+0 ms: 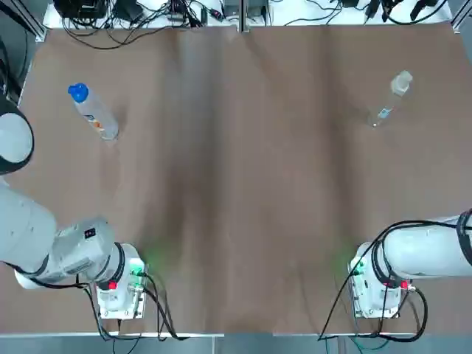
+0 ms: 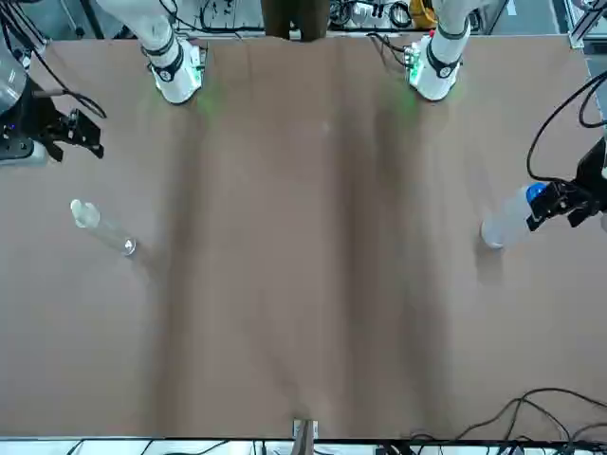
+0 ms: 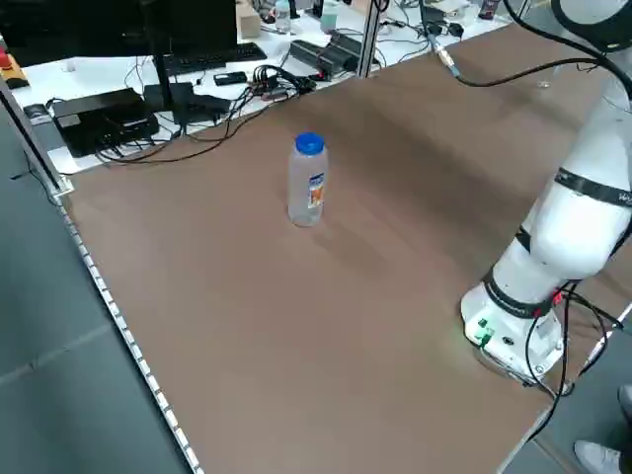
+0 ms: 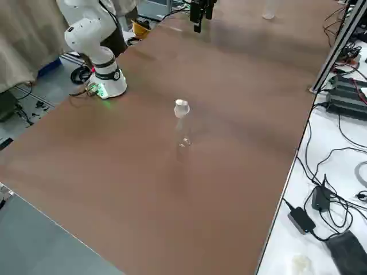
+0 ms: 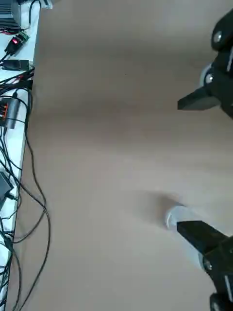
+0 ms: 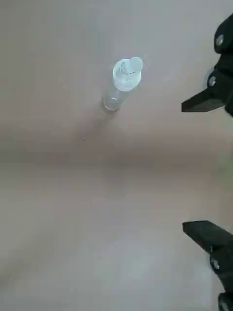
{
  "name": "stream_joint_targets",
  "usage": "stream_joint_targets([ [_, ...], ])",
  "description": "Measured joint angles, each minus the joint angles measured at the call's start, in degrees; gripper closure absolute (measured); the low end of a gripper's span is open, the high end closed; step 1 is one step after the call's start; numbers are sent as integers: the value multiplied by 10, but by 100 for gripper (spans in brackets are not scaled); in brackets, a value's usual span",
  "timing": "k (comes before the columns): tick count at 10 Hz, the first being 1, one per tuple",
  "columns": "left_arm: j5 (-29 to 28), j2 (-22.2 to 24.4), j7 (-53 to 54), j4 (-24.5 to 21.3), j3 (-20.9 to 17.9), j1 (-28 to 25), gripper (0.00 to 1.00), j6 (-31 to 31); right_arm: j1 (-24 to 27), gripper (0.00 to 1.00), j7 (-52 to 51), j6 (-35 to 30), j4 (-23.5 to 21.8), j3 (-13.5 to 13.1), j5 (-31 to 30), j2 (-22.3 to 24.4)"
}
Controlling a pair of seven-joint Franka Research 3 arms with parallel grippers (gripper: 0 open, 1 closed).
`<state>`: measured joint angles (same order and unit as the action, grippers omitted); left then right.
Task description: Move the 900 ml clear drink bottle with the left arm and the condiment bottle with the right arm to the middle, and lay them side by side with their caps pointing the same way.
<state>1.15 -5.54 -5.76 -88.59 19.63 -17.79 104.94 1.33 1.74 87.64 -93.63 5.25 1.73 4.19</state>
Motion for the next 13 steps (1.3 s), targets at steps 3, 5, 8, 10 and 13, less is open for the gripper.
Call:
stream_joint_targets([
  [3, 0, 0, -1, 2, 0, 0, 0, 0, 0, 1, 0, 0, 0, 0, 0, 0],
  [5, 0, -6, -13, -5, -4, -7, 0, -11, 0, 1, 0, 0, 0, 0, 0, 0],
  [8, -1, -52, 0, -45, -9, -64, 0, 0, 14, 1, -1, -1, 0, -5, 0, 0],
  [10, -1, -63, 39, -81, -10, -97, 0, 35, 50, 1, -32, 0, -4, -6, -6, -1],
  [13, -1, -40, 66, -130, -10, -122, 0, 60, 126, 1, -126, 62, -55, -8, -8, -5],
])
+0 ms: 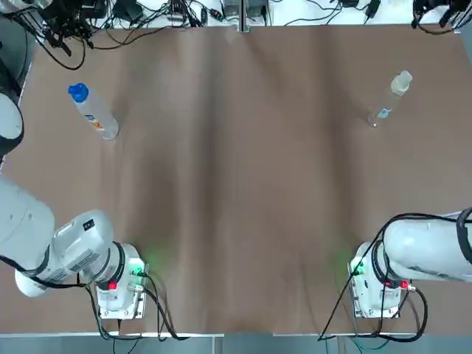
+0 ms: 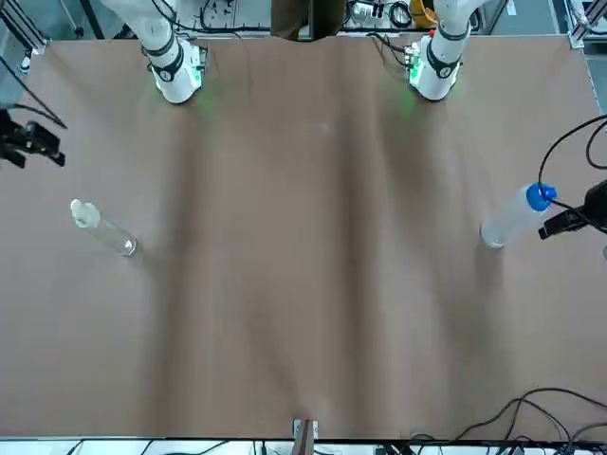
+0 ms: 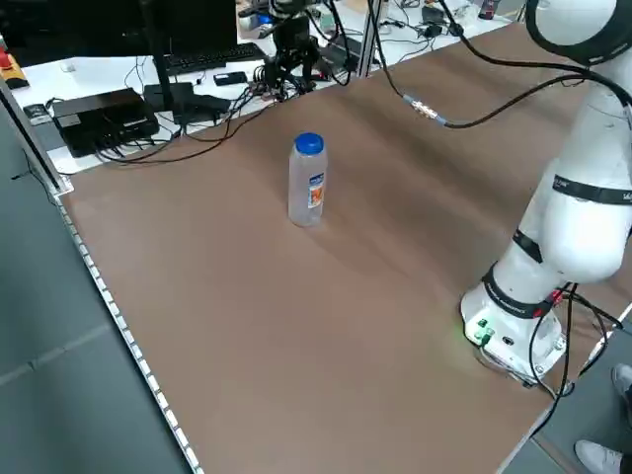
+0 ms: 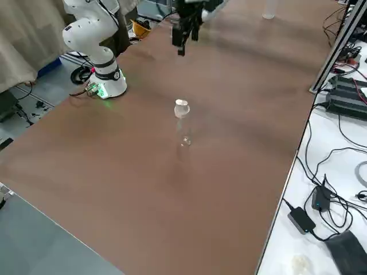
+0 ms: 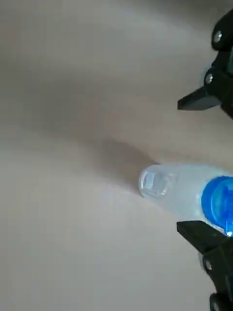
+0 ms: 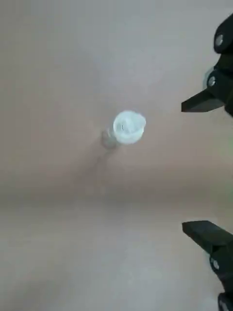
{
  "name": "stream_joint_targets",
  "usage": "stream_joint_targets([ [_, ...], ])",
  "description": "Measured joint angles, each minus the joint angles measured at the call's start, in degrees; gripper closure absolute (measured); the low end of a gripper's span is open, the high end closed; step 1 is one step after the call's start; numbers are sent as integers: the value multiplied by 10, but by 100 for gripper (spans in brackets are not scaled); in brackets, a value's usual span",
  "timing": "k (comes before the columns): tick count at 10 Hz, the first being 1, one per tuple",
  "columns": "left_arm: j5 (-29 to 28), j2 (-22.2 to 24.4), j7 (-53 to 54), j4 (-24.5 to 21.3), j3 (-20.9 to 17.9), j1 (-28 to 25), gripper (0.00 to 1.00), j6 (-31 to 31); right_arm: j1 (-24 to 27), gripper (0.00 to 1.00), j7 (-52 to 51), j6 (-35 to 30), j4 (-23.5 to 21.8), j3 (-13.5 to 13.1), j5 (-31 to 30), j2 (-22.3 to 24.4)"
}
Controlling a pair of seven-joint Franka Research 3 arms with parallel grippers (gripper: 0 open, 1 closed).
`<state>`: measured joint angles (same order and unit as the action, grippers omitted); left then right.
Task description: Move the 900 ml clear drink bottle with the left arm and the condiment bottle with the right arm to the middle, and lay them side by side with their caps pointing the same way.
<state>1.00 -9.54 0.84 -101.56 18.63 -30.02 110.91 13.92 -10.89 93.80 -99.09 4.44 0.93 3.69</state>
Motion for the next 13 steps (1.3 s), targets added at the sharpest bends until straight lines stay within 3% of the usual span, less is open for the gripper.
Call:
stream_joint_targets([
  [2, 0, 40, 2, -85, 1, -2, 0, 71, 14, 1, -20, 65, -52, 0, 0, -4],
  [4, 0, 76, 4, -144, 1, -3, 0, 96, 14, 1, -26, 120, -92, 2, -5, -6],
  [8, 0, 89, 66, -166, 0, -40, 0, 100, 15, 2, -77, 223, -164, 2, -13, -20],
  [13, 0, 100, 80, -216, 3, -48, 0, 137, 20, 4, -98, 269, -207, 2, -34, -28],
])
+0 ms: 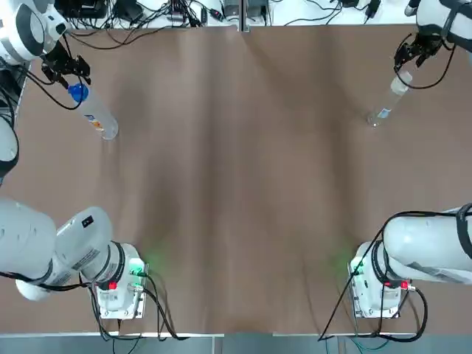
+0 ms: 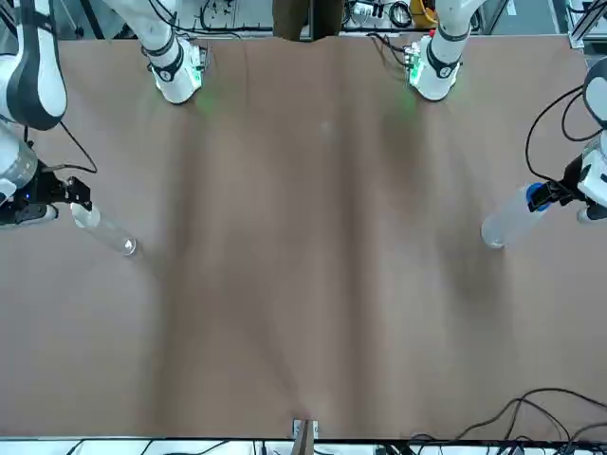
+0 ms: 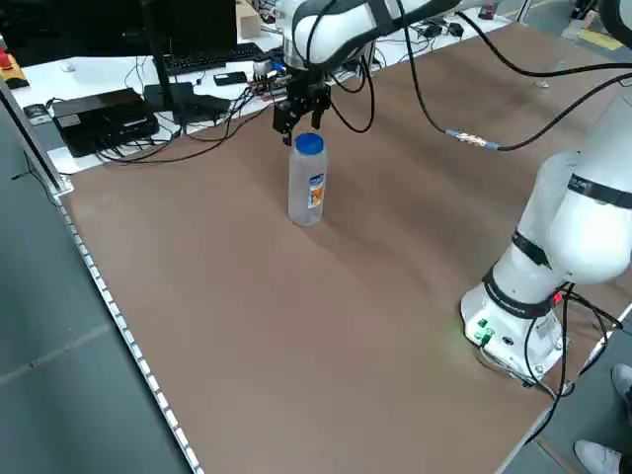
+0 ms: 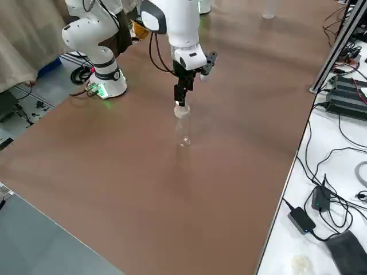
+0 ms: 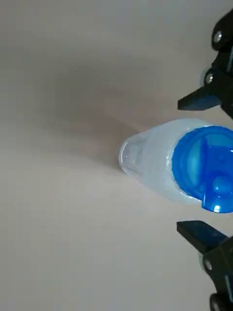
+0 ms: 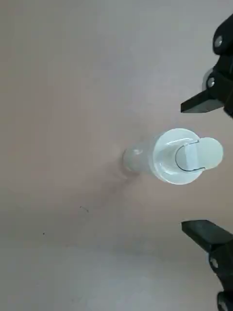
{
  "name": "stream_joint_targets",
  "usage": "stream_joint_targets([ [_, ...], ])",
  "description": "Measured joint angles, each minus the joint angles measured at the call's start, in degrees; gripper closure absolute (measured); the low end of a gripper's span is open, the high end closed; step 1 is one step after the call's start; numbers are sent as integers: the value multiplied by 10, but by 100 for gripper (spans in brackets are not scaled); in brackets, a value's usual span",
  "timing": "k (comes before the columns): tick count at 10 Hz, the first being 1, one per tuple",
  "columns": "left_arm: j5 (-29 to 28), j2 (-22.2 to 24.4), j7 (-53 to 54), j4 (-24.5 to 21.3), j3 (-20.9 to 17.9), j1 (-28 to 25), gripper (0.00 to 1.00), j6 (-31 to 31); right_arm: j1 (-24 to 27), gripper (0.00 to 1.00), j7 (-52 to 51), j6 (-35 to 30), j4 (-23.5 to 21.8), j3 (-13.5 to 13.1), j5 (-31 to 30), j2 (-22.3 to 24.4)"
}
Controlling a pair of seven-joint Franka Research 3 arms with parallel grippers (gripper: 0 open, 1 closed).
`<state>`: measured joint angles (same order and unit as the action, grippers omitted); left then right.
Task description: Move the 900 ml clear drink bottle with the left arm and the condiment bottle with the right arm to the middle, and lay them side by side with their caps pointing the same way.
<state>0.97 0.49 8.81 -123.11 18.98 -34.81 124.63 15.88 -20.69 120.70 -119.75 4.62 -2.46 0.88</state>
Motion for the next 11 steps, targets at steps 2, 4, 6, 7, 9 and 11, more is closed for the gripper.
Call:
stream_joint_targets([
  [2, 0, 7, 0, -11, 1, 0, 0, 1, 0, 4, -4, 5, -2, 0, -2, -7],
  [4, 0, 13, 0, -21, 2, 0, 0, 2, 9, 6, -8, 7, -4, 0, -2, -16],
  [6, 0, 13, 0, -24, 3, 0, 0, 4, 21, 9, -15, 19, -14, 0, -2, -19],
  [7, 0, 13, 0, -25, 3, 0, 0, 6, 22, 14, -15, 21, -17, 0, -2, -20],
  [9, 0, 13, 0, -27, 3, 0, 4, 9, 23, 43, -15, 21, -17, 1, -2, -20],
  [11, 0, 13, 0, -28, 3, 0, 12, 10, 22, 65, -15, 22, -18, 1, -2, -20],
])
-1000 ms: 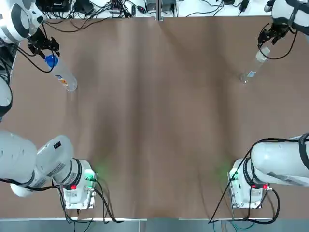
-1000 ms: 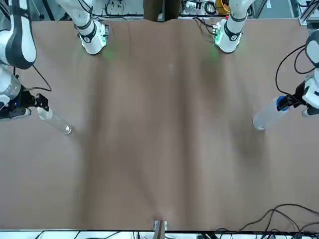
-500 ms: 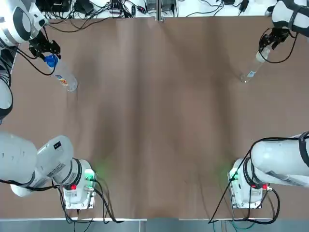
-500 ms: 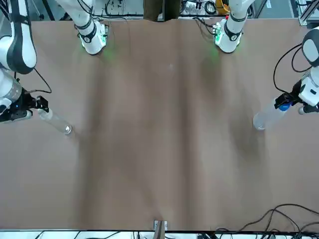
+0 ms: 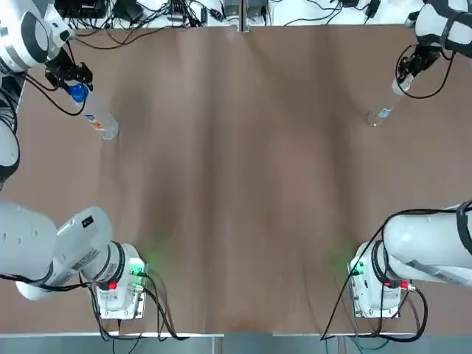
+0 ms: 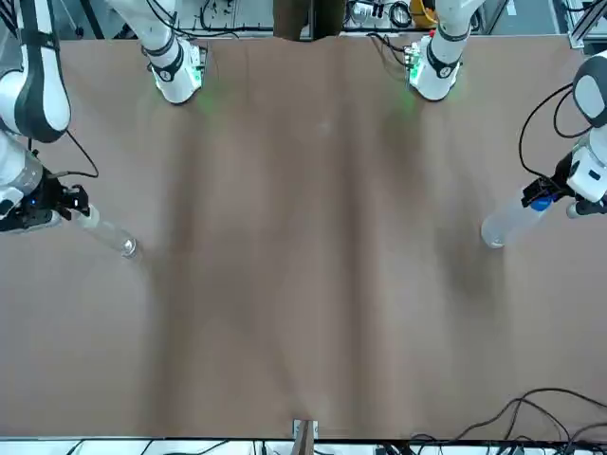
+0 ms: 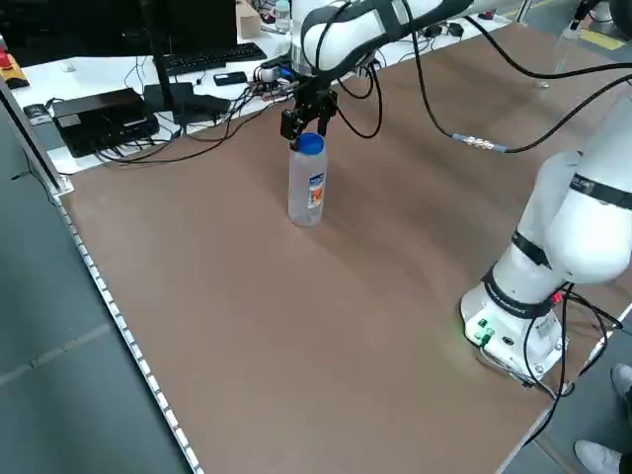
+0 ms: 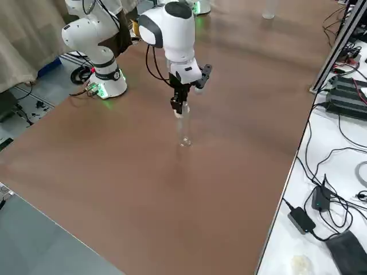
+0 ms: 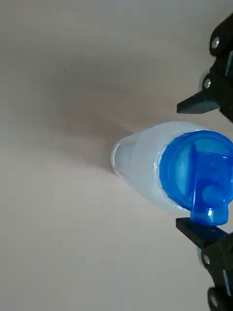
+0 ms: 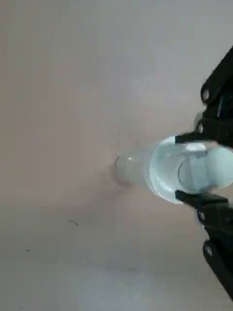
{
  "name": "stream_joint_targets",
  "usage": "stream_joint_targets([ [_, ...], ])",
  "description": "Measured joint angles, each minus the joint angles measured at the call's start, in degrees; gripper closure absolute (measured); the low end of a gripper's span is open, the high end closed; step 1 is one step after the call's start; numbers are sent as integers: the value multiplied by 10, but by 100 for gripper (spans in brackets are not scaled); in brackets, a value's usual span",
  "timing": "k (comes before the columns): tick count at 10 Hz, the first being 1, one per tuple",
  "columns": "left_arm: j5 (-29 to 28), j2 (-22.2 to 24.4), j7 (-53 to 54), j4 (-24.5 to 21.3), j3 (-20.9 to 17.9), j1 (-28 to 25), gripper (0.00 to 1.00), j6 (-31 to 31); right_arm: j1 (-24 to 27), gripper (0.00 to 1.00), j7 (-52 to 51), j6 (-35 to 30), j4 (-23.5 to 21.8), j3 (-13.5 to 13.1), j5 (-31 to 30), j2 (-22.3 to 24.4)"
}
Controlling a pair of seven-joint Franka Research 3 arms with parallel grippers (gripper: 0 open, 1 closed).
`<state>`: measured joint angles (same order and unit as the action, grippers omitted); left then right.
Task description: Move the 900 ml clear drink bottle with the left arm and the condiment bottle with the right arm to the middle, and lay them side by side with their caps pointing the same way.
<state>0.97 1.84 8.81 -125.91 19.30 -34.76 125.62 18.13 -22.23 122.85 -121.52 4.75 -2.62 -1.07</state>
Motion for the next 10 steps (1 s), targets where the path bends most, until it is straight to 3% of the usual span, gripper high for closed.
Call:
stream_joint_targets([
  [1, 0, 0, 0, 0, 0, 0, 27, 0, 0, 66, 0, 0, 0, 0, -1, 0],
  [2, 0, 1, 0, -1, 0, 0, 30, 1, 0, 67, 0, 0, 0, 0, -1, 0],
  [5, 0, 1, -10, 5, 0, 0, 30, 0, 0, 67, 0, 0, 0, 1, -1, 0],
  [7, 1, -3, -79, 54, 7, 3, 30, -29, 0, 67, 0, 0, 0, 1, -1, 0],
  [10, 2, -40, -284, 141, 88, 5, 30, -70, 0, 67, 4, 1, 1, 5, 0, 0],
])
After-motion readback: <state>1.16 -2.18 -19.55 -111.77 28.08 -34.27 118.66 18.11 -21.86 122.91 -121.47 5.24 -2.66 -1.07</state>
